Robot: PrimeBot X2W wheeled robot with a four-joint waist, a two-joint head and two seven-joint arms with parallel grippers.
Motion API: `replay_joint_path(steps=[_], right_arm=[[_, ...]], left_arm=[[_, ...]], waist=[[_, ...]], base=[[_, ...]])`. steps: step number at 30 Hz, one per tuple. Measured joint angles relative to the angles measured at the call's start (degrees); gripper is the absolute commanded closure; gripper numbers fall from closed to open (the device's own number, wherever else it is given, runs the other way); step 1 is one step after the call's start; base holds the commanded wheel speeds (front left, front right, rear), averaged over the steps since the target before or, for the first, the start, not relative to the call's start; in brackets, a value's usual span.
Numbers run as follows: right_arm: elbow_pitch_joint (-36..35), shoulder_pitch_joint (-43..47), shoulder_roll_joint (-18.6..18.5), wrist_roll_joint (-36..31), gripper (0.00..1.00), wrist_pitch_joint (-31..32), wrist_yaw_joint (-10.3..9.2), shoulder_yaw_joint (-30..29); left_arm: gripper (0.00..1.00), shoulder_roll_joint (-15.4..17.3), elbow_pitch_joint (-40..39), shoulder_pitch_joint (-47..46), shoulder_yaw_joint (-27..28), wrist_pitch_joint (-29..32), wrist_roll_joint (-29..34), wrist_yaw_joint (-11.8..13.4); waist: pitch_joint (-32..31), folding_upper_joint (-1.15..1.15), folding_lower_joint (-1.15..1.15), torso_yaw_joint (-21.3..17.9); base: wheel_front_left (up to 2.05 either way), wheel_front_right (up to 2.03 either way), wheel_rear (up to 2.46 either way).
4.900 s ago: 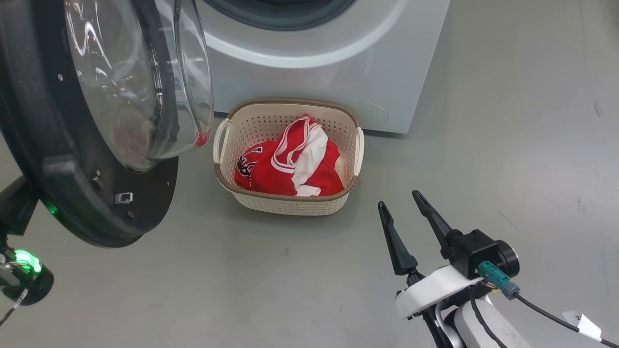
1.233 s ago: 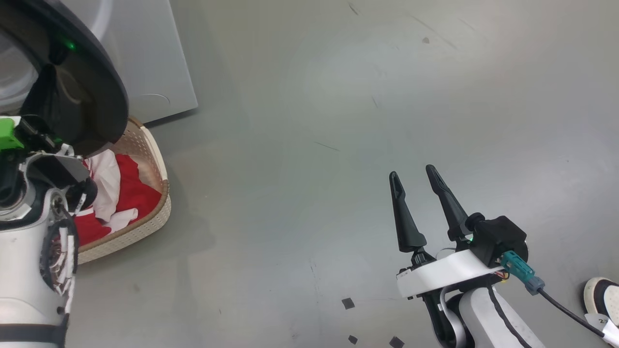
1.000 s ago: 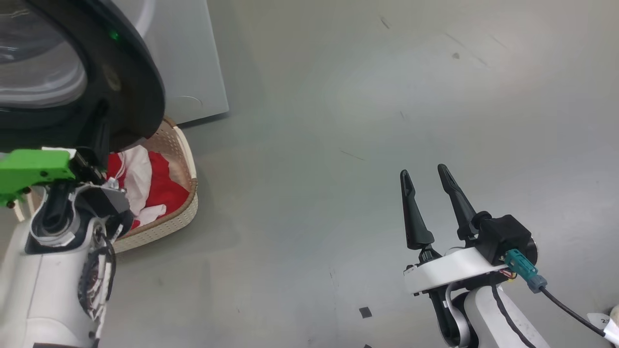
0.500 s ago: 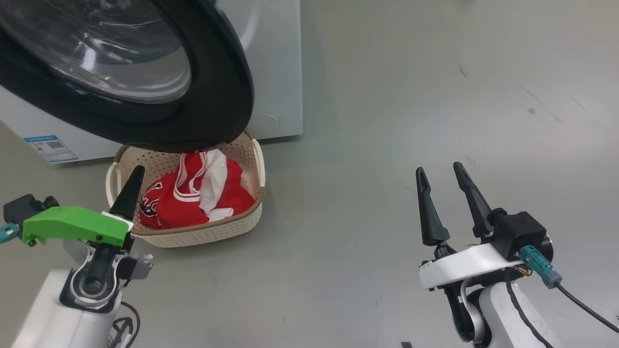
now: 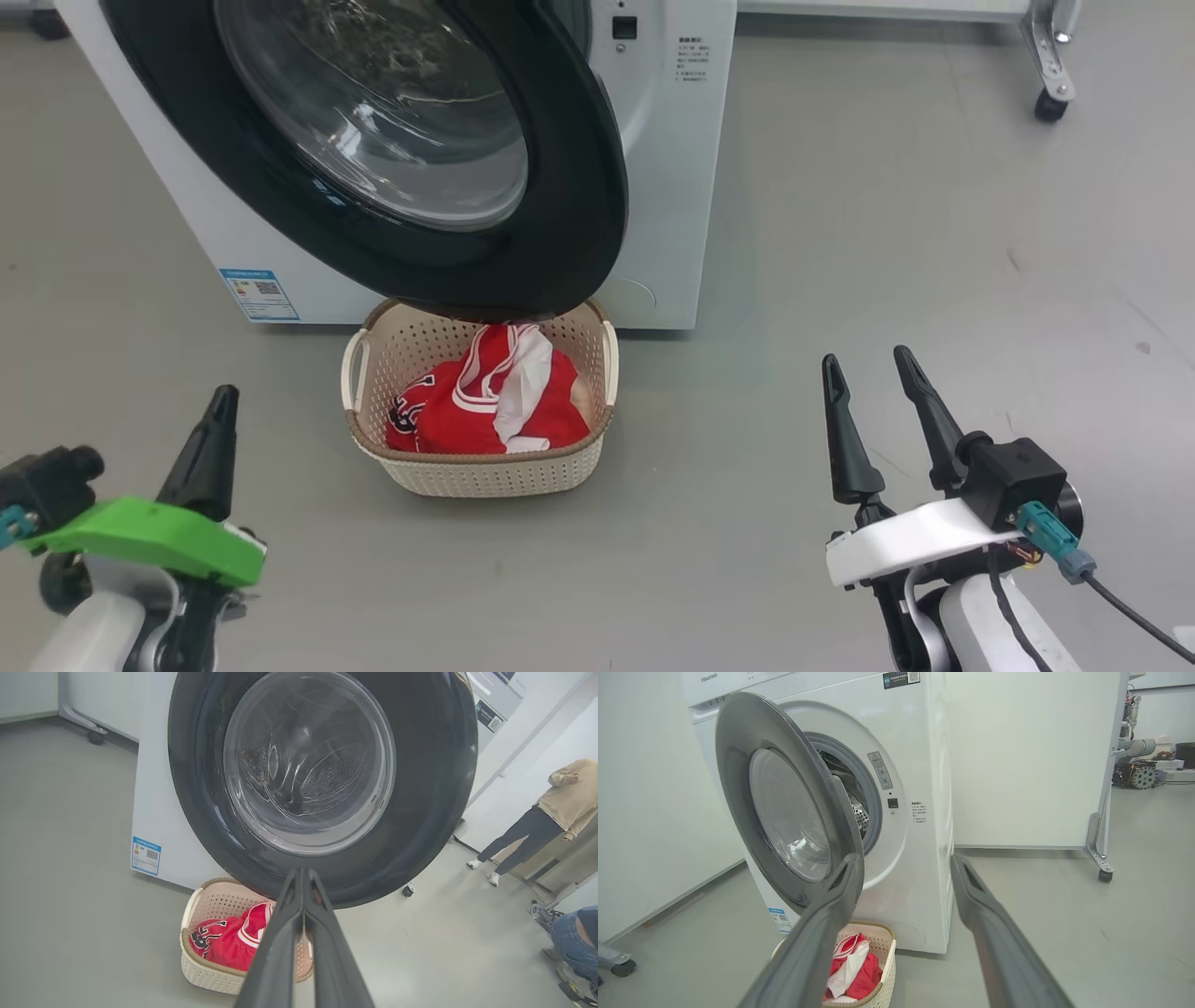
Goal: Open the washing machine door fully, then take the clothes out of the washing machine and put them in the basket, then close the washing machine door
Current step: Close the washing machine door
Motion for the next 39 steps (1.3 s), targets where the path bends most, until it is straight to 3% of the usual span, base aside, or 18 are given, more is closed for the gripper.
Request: replay_joint_path(steps=[3, 10, 14, 15, 16, 17, 24, 39], right_arm=[[0.0, 0.6, 0.0, -0.2, 0.0, 0.0, 0.73, 0.3], [0.0, 1.4, 0.1, -0.4, 0.0, 0.0, 1.24, 0.3], [0.1, 2.0, 0.1, -1.3, 0.0, 0.0, 1.25, 0.1], [0.1, 2.0, 0.2, -1.5, 0.0, 0.0, 1.26, 0.1], [0.1, 2.1, 0.2, -1.5, 0.0, 0.0, 1.27, 0.1], [0.1, 2.2, 0.2, -1.5, 0.0, 0.0, 1.27, 0.1], [0.2, 3.0, 0.3, -1.5, 0.0, 0.0, 1.29, -0.2], [0.9, 3.0, 0.5, -1.8, 0.0, 0.0, 0.1, -2.1]], left_arm=[[1.0, 2.3, -0.7, 2.1, -0.4, -4.4, 4.8, 0.0], [1.0, 4.7, -2.5, 6.1, -0.9, -4.7, 15.9, 0.0], [1.0, 3.7, -5.1, 7.8, 2.7, -4.2, 21.8, 0.2], [0.78, 3.4, -6.1, 7.8, 4.1, -4.2, 23.2, 0.8], [0.34, 3.0, -6.9, 7.8, 5.4, -4.2, 24.8, 1.4], [0.0, 2.6, -7.6, 7.9, 6.8, -4.2, 25.9, 2.0], [0.0, -1.8, -10.4, 12.7, 11.1, -4.2, 29.3, 3.1], [0.0, -6.2, -13.3, 17.1, 15.1, -4.2, 35.4, 2.3]], waist=[[-1.3, 0.0, 0.0, 1.1], [-2.9, 0.0, 0.0, 2.2], [-3.1, 0.0, 0.0, 2.2], [-3.1, 0.0, 0.0, 2.2], [-3.1, 0.0, 0.0, 2.2], [-3.1, 0.0, 0.0, 2.3], [-2.7, 0.0, 0.0, 2.4], [-2.2, 0.0, 0.0, 1.9]], base=[[0.0, 0.0, 0.0], [0.0, 0.0, 0.0], [0.0, 0.0, 0.0], [0.0, 0.0, 0.0], [0.0, 0.0, 0.0], [0.0, 0.0, 0.0], [0.0, 0.0, 0.0], [0.0, 0.0, 0.0]])
